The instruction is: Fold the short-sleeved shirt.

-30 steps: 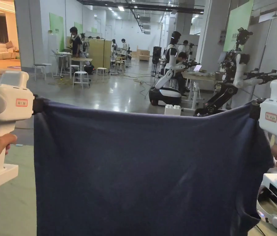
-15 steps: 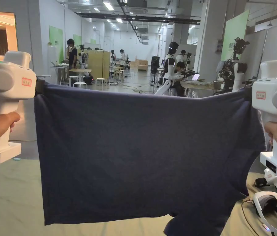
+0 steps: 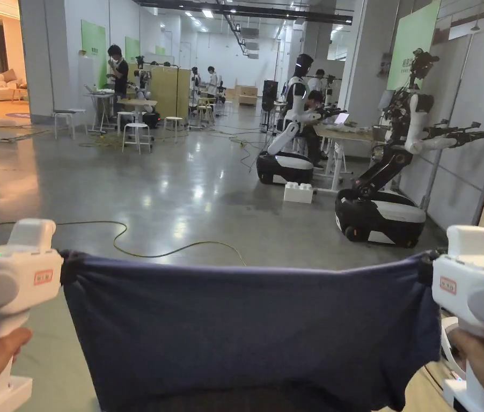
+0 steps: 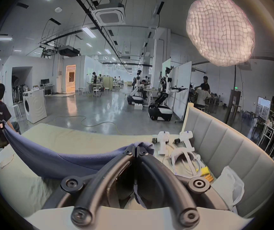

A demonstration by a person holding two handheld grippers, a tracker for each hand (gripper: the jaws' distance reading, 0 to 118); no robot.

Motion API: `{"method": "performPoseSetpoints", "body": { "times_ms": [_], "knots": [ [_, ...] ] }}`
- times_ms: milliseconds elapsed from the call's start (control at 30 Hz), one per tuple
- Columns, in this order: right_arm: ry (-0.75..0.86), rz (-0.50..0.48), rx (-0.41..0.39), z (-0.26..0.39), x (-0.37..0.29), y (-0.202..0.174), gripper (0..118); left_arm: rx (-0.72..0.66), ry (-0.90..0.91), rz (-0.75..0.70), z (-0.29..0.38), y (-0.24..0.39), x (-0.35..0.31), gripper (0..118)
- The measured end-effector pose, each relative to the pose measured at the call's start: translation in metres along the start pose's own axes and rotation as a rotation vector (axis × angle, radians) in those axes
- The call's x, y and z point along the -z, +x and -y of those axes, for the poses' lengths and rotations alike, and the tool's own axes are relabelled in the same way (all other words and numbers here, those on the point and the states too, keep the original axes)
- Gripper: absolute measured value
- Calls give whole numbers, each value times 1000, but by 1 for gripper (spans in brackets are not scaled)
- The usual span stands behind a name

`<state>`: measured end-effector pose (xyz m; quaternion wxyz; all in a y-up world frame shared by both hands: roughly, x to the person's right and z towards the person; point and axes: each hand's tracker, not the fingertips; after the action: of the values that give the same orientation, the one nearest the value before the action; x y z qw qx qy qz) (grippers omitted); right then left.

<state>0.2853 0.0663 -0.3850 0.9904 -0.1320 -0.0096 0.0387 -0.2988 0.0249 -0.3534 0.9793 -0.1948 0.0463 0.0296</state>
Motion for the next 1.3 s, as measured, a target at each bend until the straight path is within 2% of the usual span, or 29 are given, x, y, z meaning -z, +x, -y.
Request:
{"method": "performPoseSetpoints", "body": {
  "times_ms": [133, 433, 567, 633, 867, 967, 1067, 1300],
  "knots": [
    [-22, 0, 11, 39, -23, 5, 1, -36, -32, 23, 40, -4, -21, 5],
    [12, 3, -80, 67, -123, -3, 1, -49, -18, 21, 74, -17, -96, 5],
    [-16, 0, -139, 79, -163, -9, 1, -65, -14, 16, 91, -24, -131, 5],
    [-37, -5, -145, 90, -178, -11, 1, -78, -17, 13, 103, -28, -146, 5],
    [-211, 6, -133, 170, -201, -14, 1, -127, -141, 5, 177, -42, -168, 5],
    [-312, -6, -90, 209, -198, -13, 1, -110, -252, -12, 219, -40, -165, 5],
    [-424, -15, -78, 248, -190, -13, 1, -122, -377, -22, 258, -47, -150, 5],
    [-679, -34, -119, 326, -174, -16, 1, -127, -614, -15, 318, -41, -137, 5]
  ]
}}
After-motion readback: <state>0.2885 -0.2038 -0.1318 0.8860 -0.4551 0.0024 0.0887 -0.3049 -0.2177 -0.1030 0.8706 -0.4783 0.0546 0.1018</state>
